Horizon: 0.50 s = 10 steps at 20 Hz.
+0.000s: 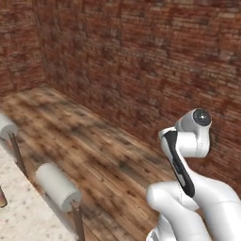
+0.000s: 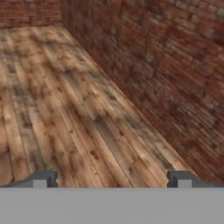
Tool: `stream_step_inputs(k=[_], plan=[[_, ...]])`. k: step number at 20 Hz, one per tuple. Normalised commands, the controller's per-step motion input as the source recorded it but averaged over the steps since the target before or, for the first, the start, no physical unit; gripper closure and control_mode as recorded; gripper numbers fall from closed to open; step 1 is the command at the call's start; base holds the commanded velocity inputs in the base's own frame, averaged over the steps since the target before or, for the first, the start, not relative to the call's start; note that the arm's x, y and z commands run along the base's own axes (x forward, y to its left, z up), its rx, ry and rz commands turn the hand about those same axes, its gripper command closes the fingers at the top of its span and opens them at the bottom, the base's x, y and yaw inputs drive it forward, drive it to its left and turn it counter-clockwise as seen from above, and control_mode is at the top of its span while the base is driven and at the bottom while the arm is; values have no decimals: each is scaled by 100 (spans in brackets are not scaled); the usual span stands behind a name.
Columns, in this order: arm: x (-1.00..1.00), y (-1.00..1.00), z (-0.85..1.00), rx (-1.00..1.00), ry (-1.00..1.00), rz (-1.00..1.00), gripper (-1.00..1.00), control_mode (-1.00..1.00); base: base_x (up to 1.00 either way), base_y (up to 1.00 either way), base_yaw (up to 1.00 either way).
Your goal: Place the large bottle from the dining counter next to the other large bottle outside the sink, and place the small bottle from the dining counter next to the other small bottle inside the sink.
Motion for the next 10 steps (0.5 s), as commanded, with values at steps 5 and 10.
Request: stream_step_inputs(k=[5, 10], plan=[[0, 0, 0, 0, 0, 0, -100, 100, 100, -12, 17], [0, 0, 0, 0, 0, 0, -100, 100, 100, 2, 13]])
